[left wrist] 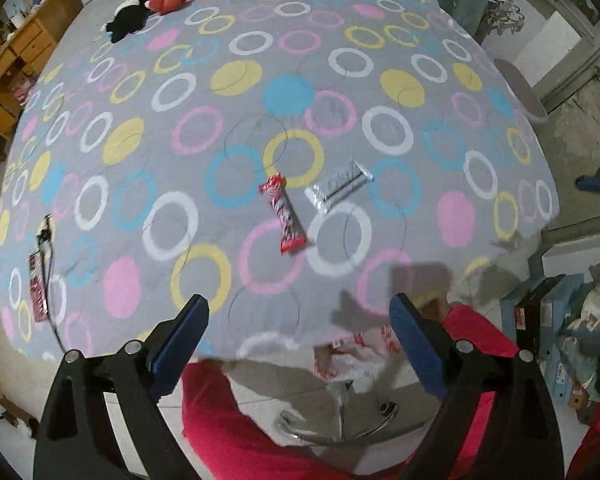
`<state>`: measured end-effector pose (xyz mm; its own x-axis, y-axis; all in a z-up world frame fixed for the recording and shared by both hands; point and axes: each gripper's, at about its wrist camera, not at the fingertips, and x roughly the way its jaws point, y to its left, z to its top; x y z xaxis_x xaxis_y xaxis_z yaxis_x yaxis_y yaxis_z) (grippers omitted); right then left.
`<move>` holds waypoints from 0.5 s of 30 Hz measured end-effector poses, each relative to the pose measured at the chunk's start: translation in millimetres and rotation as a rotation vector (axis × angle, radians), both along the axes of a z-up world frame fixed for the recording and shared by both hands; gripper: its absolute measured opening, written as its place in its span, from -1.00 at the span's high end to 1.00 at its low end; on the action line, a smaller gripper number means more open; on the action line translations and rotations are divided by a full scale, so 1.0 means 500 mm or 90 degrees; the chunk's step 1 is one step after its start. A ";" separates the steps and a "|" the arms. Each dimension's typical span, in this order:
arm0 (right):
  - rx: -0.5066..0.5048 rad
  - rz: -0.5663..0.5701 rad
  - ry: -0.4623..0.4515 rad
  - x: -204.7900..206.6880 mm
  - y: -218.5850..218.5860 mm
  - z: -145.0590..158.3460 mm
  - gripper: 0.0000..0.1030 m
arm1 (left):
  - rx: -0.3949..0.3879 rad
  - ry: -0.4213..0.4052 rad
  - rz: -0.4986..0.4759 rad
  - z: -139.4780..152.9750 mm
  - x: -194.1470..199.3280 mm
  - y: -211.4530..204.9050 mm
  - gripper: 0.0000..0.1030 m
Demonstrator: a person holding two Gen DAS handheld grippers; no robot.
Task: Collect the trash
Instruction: 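Raise both tools back toward the lollipop and snack bar on the bed, then grasp the red lollipop with left tool while right tool grasps the silver snack bar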
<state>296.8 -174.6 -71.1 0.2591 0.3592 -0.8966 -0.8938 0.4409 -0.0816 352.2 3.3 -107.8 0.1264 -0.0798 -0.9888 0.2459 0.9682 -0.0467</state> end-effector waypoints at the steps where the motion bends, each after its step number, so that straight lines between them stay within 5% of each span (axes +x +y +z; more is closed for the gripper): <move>1: -0.007 0.007 -0.001 0.015 0.006 -0.012 -0.81 | -0.002 0.009 0.004 -0.016 0.019 -0.002 -0.73; 15: -0.054 0.062 0.098 0.225 0.089 -0.232 -0.81 | 0.014 0.119 0.026 -0.268 0.145 -0.008 -0.73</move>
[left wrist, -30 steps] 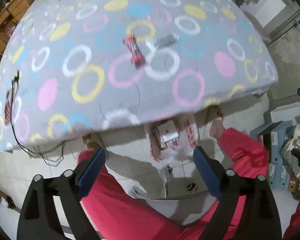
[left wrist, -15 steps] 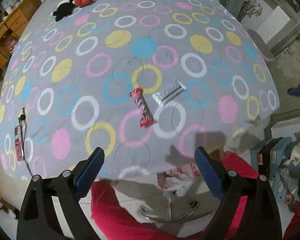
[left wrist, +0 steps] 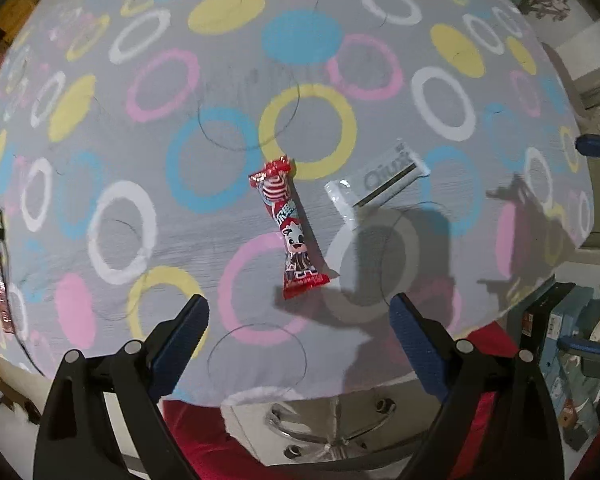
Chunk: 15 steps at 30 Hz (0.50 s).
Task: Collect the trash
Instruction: 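Grasp the red lollipop with left tool while right tool grasps the silver snack bar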
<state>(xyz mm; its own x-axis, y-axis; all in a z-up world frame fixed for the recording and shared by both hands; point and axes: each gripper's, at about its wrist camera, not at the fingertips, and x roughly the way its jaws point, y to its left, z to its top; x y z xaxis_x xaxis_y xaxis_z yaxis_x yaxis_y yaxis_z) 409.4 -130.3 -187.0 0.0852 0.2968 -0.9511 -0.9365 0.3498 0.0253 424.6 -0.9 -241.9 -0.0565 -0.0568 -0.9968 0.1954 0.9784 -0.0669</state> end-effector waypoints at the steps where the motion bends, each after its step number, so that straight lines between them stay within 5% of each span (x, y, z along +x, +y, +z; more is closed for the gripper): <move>1: -0.007 0.005 0.008 0.007 0.006 -0.015 -0.81 | 0.002 0.006 0.003 -0.017 0.005 0.002 -0.73; 15: -0.102 0.062 0.072 0.104 0.082 -0.277 -0.70 | -0.016 0.030 0.046 -0.155 0.064 0.022 -0.73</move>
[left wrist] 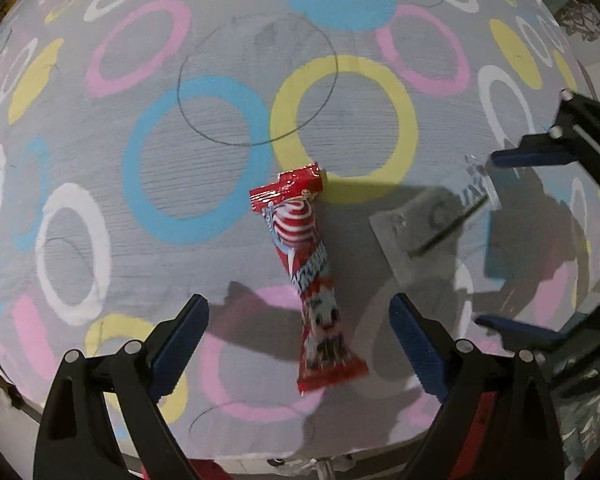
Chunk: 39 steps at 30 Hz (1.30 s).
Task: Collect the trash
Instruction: 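Grasp the red lollipop with left tool while right tool grasps the silver snack bar, then carry the lollipop and snack bar down toward the white bag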
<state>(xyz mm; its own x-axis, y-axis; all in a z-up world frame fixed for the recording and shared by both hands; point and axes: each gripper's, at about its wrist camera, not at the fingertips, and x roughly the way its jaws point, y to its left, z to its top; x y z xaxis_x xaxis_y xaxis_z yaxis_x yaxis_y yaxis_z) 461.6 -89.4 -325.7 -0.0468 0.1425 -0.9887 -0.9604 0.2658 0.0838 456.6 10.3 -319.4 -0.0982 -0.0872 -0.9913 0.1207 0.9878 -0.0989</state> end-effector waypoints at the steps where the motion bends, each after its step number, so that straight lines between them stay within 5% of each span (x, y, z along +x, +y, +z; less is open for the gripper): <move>1: -0.004 0.001 -0.002 0.004 0.002 -0.009 -0.70 | -0.004 -0.002 0.003 -0.004 0.003 0.001 -0.73; 5: -0.009 0.007 0.004 0.017 0.006 -0.039 -0.67 | -0.004 -0.012 0.005 -0.012 0.009 0.000 -0.63; 7: -0.015 0.008 0.002 0.021 0.007 -0.049 -0.36 | -0.002 -0.013 0.002 -0.017 0.011 -0.003 -0.53; 11: -0.008 0.005 0.001 0.016 0.002 -0.059 -0.08 | 0.006 -0.007 0.003 -0.029 0.018 -0.008 -0.17; 13: 0.004 -0.003 0.004 0.009 -0.007 -0.055 0.11 | 0.014 -0.009 0.003 -0.036 0.026 -0.022 -0.14; 19: 0.023 -0.061 -0.027 -0.027 -0.028 -0.050 0.23 | 0.017 -0.022 0.007 -0.020 0.030 -0.018 0.59; 30: 0.079 -0.306 -0.140 -0.125 -0.095 0.013 0.25 | 0.029 -0.090 0.022 0.058 -0.024 0.028 0.69; 39: 0.156 -0.492 -0.197 -0.231 -0.136 0.202 0.25 | 0.029 -0.183 -0.016 0.203 -0.159 0.005 0.69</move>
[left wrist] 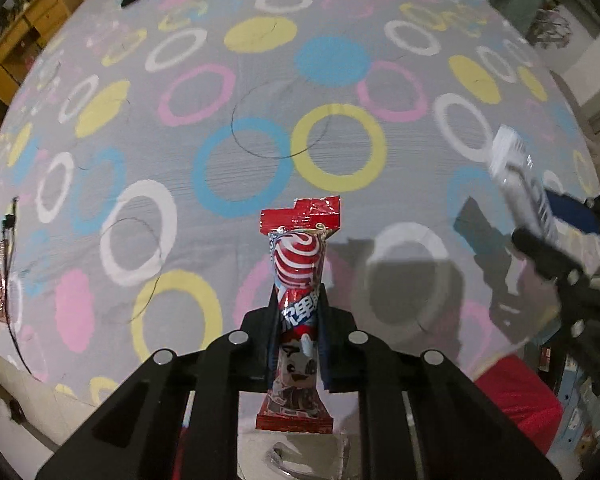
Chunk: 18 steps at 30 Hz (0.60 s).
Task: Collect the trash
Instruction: 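Carry the lollipop and snack bar down toward the white bag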
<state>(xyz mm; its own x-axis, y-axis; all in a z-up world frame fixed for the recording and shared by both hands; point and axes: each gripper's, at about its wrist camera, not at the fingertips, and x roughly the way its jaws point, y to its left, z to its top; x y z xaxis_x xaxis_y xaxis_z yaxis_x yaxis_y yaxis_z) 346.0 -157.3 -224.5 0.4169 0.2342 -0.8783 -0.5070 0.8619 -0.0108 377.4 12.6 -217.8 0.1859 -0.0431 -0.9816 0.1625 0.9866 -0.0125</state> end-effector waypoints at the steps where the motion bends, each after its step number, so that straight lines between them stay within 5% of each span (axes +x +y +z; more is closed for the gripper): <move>1: 0.003 -0.013 -0.005 -0.010 0.003 0.023 0.25 | -0.002 -0.009 -0.005 0.009 -0.016 0.008 0.69; 8: 0.027 -0.085 -0.053 -0.118 -0.035 0.148 0.25 | -0.022 -0.068 -0.037 0.111 -0.153 -0.032 0.69; 18: 0.046 -0.126 -0.102 -0.289 -0.044 0.225 0.25 | -0.026 -0.119 -0.075 0.187 -0.328 -0.077 0.69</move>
<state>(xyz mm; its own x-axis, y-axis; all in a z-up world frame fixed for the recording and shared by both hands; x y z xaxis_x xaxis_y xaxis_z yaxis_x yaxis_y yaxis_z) 201.5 -179.2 -112.0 0.5932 0.1949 -0.7811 -0.3258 0.9454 -0.0115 213.4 -26.0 -124.5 0.3556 -0.1146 -0.9276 0.2804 0.9598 -0.0111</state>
